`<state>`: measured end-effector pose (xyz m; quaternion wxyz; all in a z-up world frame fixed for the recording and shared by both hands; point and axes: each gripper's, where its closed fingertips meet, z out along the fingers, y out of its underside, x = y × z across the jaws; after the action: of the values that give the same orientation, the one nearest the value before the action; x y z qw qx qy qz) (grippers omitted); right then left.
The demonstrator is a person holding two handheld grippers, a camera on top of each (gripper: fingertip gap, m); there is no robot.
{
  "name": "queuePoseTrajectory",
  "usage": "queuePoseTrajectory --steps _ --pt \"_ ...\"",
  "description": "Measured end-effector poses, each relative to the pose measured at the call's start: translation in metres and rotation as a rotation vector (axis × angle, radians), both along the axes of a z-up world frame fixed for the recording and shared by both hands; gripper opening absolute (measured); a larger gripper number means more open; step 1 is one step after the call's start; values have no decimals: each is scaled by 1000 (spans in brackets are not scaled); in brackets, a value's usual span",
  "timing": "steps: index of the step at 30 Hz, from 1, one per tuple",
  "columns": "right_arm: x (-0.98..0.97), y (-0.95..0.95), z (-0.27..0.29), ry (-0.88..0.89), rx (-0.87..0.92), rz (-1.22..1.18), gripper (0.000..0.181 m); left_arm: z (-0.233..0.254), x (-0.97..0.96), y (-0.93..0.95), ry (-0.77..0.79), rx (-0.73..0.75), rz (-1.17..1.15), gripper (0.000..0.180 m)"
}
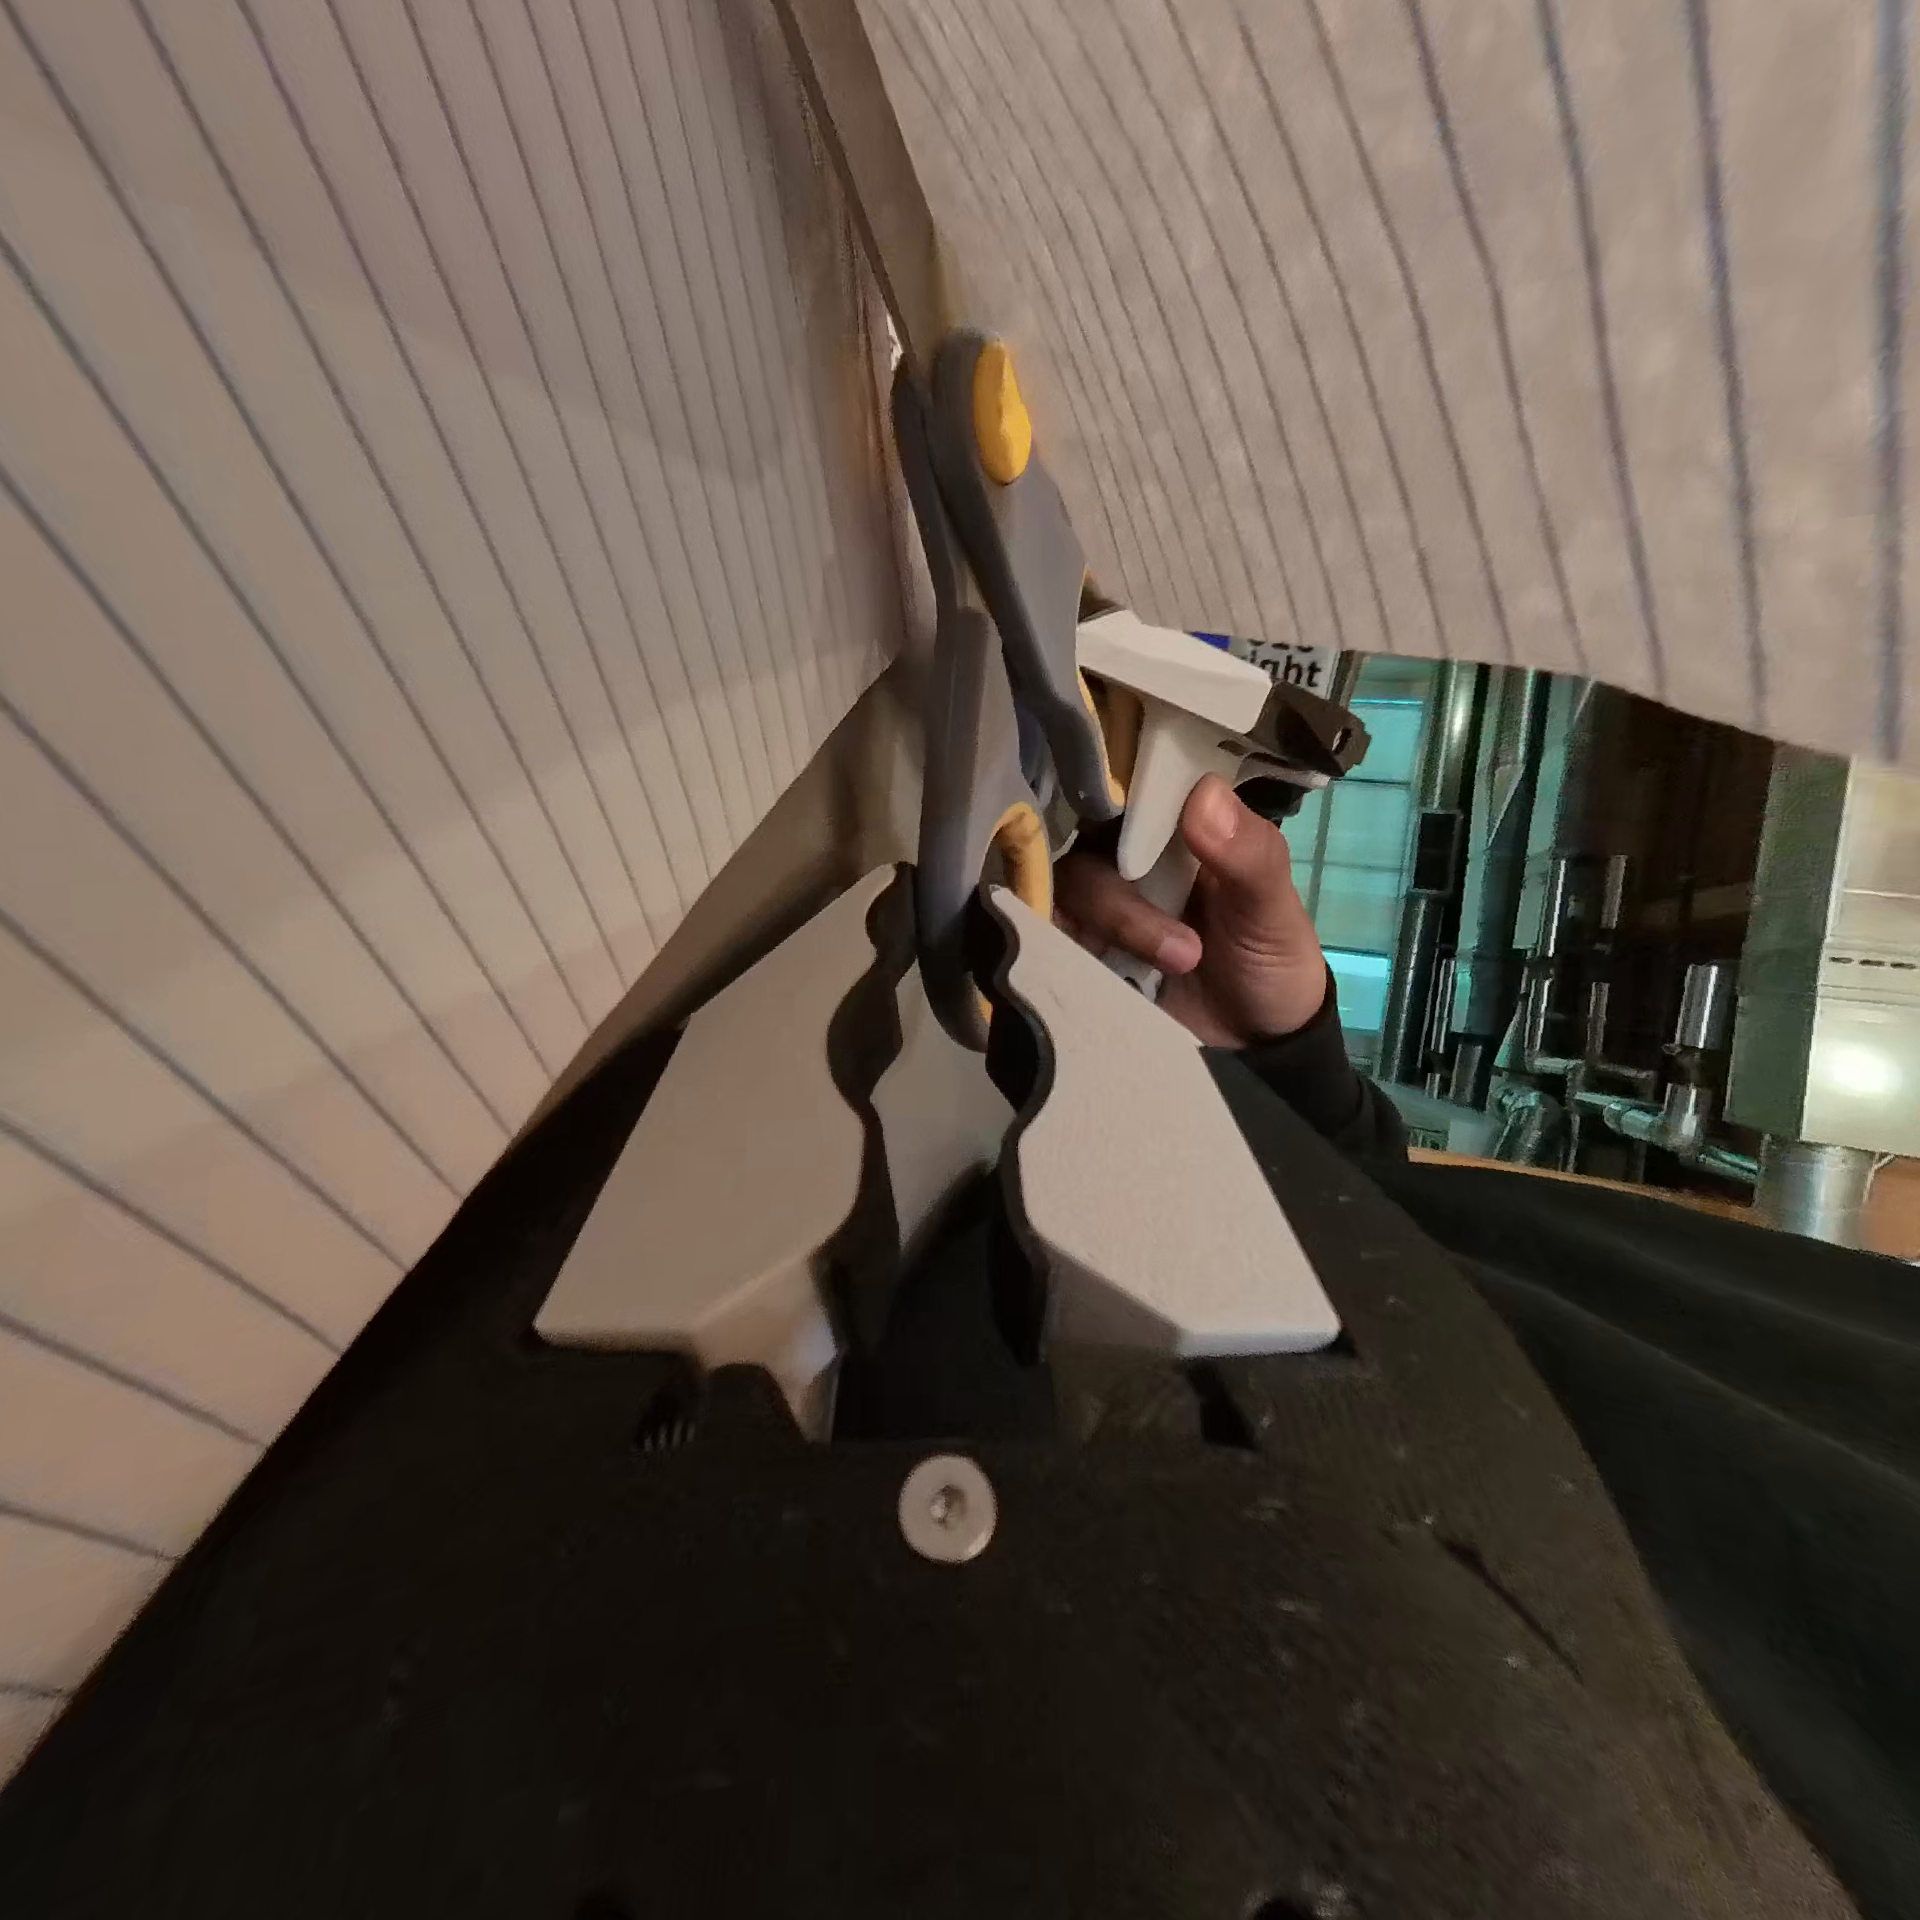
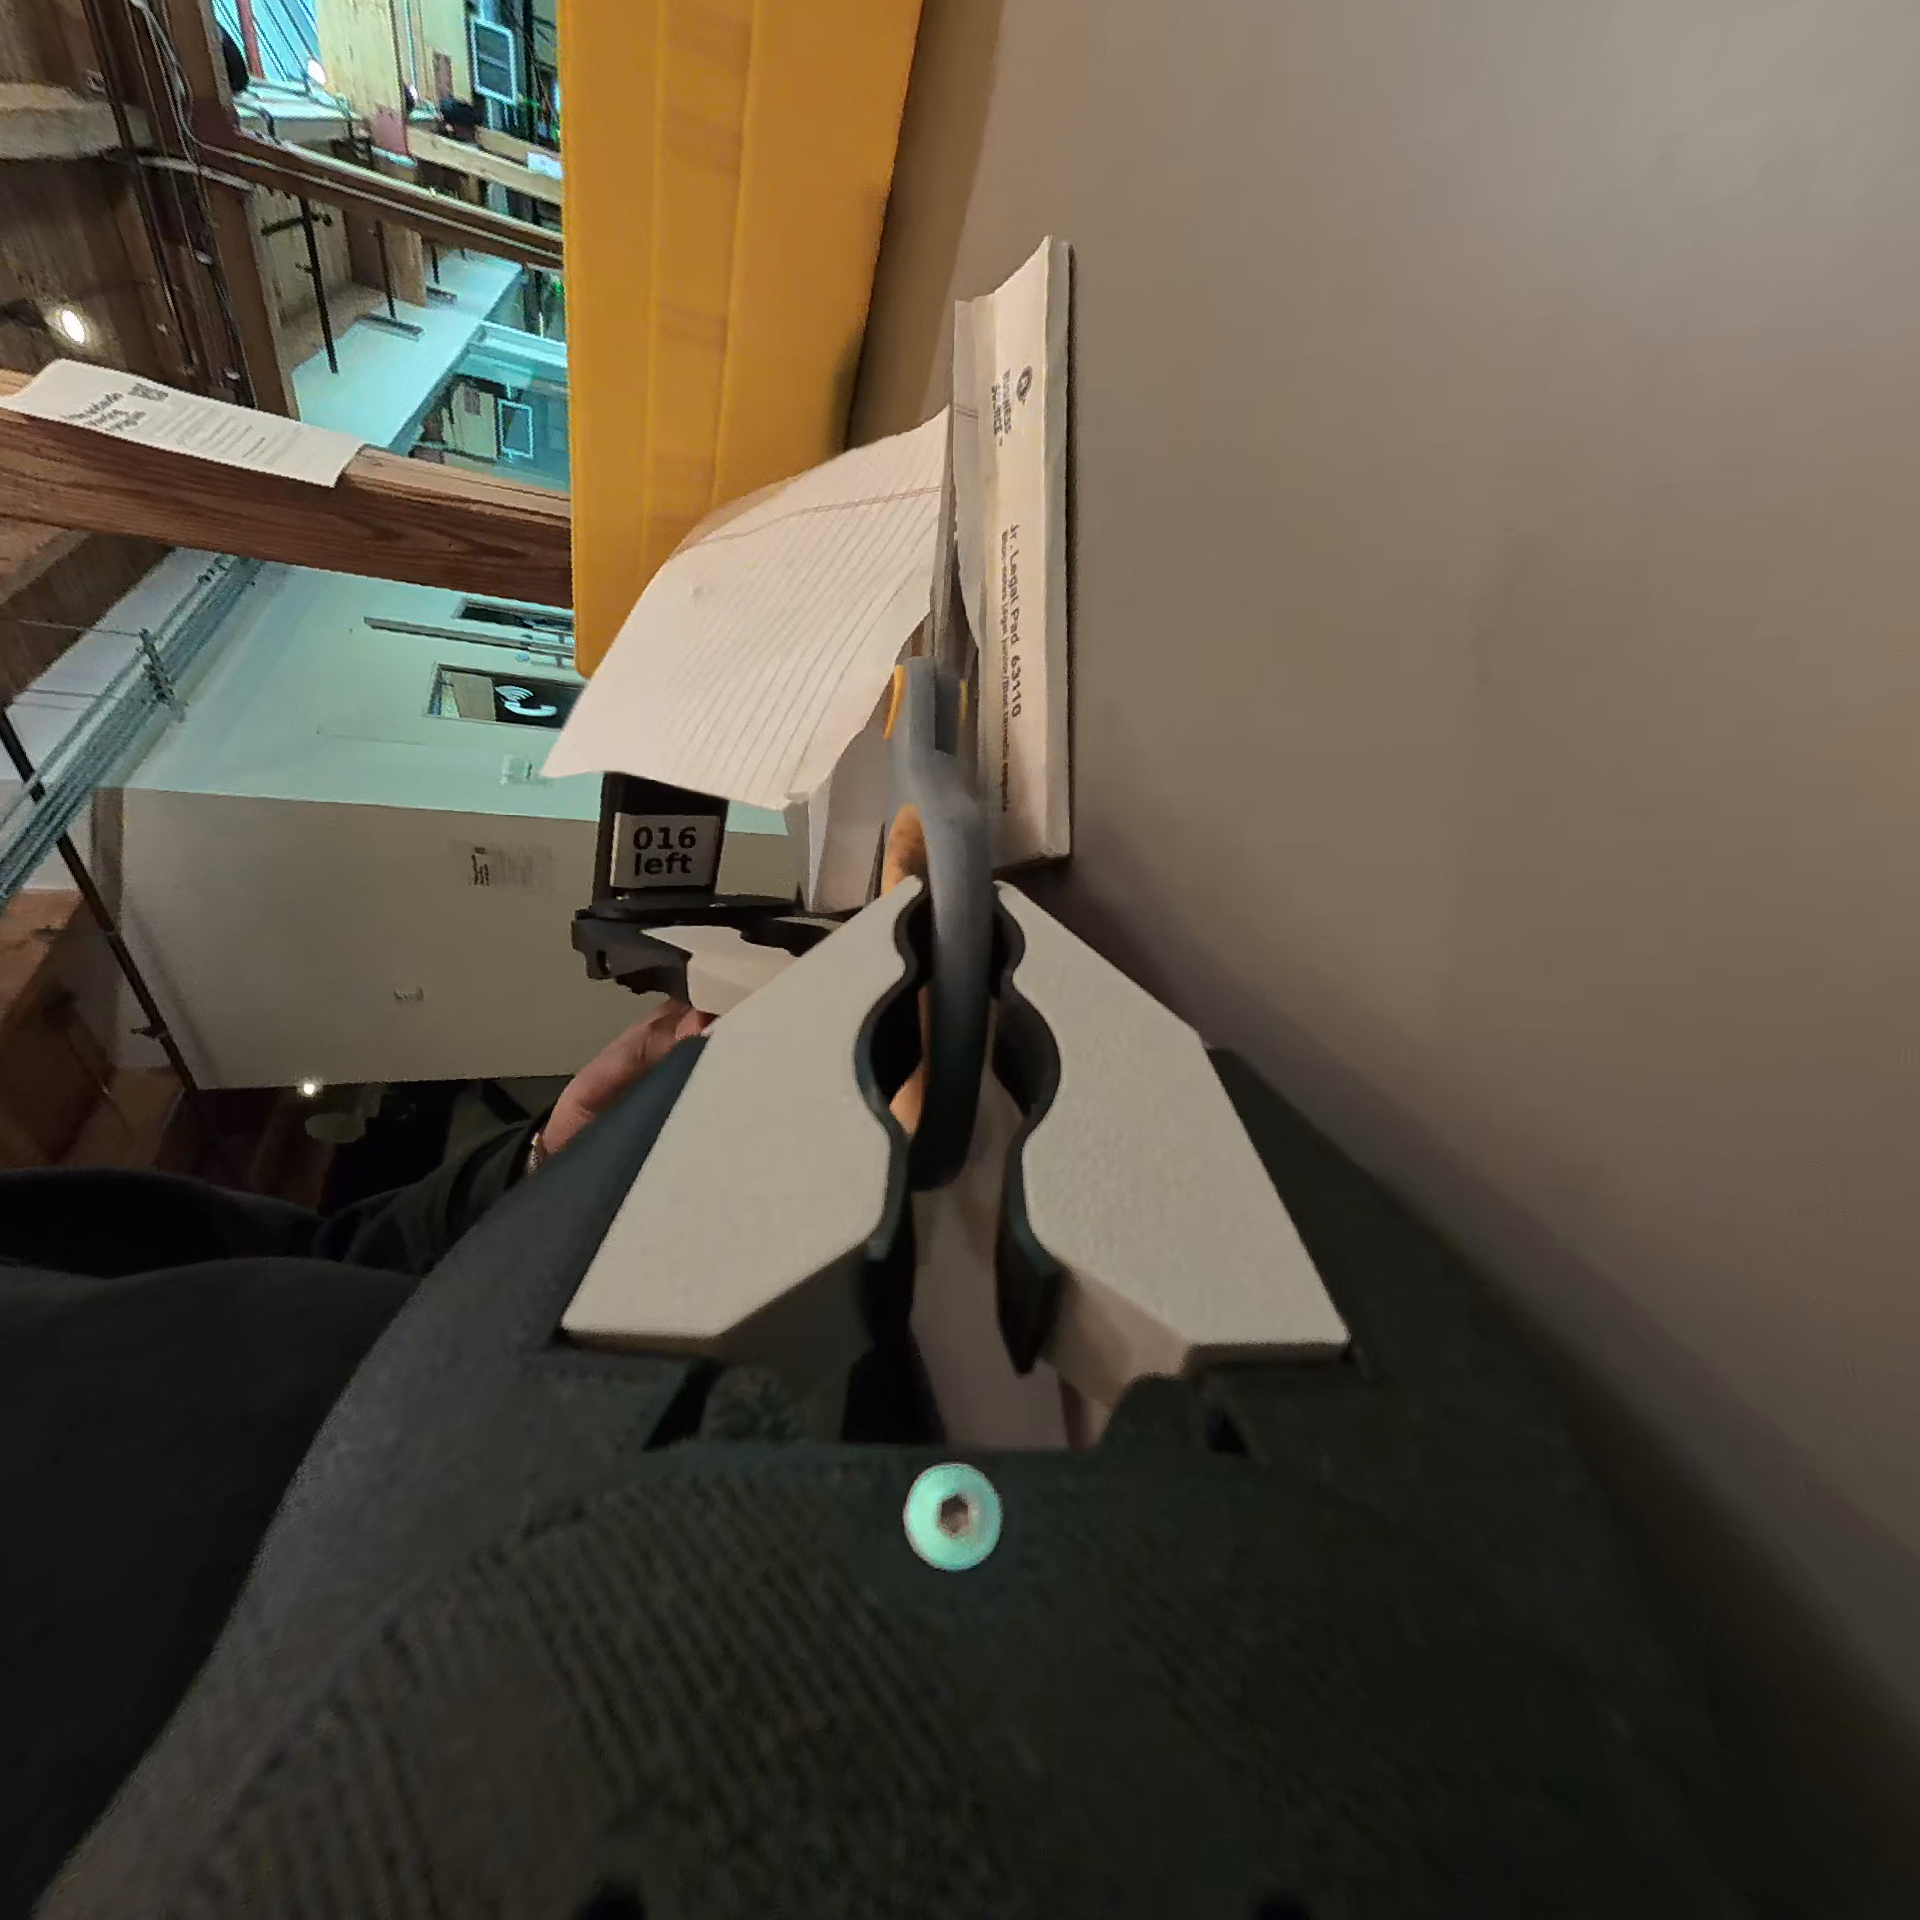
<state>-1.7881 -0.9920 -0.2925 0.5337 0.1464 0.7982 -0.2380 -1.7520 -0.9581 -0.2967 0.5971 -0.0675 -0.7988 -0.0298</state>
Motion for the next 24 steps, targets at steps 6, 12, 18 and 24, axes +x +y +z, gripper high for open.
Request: queuePoseTrajectory --steps 6,12,18,24 --pt "1 4 2 -12 10 -26 6 4 -4 4 23 -15 -16 8" --pt "5 7 2 7 15 -53 7 4 -7 8 19 -19 -23 8" --pt "11 11 5 75 -17 -42 7 3 -11 14 14 -33 -54 8" --pt "9 7 16 60 -64 -26 7 14 -12 13 61 -27 -40 9"
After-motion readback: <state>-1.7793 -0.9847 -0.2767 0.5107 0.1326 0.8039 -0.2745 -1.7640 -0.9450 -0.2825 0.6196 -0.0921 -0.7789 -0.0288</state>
